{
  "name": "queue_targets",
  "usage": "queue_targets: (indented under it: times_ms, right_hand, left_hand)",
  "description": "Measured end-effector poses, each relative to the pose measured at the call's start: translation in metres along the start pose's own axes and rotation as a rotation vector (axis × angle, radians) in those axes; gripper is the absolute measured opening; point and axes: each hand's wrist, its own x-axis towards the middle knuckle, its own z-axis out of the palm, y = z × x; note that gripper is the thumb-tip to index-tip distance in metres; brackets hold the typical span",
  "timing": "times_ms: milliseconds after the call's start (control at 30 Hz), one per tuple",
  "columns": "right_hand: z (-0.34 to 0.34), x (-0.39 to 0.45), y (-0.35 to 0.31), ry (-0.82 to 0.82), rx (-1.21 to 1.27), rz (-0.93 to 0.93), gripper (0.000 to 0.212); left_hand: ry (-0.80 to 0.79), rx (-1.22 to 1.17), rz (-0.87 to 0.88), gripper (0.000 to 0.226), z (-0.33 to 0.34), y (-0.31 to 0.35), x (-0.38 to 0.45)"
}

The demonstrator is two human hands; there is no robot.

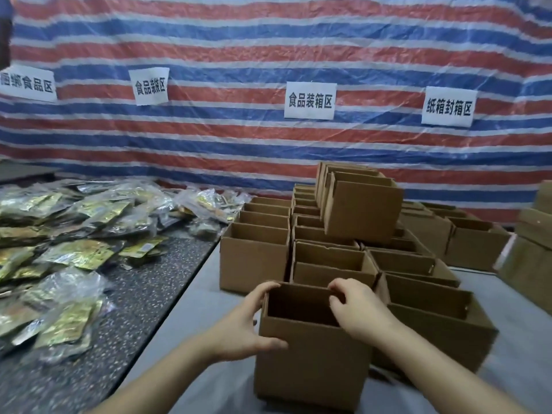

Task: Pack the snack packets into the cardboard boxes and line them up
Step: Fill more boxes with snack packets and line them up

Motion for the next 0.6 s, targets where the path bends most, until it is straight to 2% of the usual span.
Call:
queue_targets:
  times_ms: [300, 600]
  right_hand:
    - [0.010, 0.012, -0.002, -0.026, -0.050, -0.007, 0.036]
    - [0.028, 0.022, -0.016, 0.016, -0.078, -0.010, 0.047]
  left_hand:
    - [0.013, 0.029, -0.029, 0.085, -0.012, -0.008, 0.006]
    - [0.022, 0.090, -0.021, 0.089, -0.035, -0.025, 0.012]
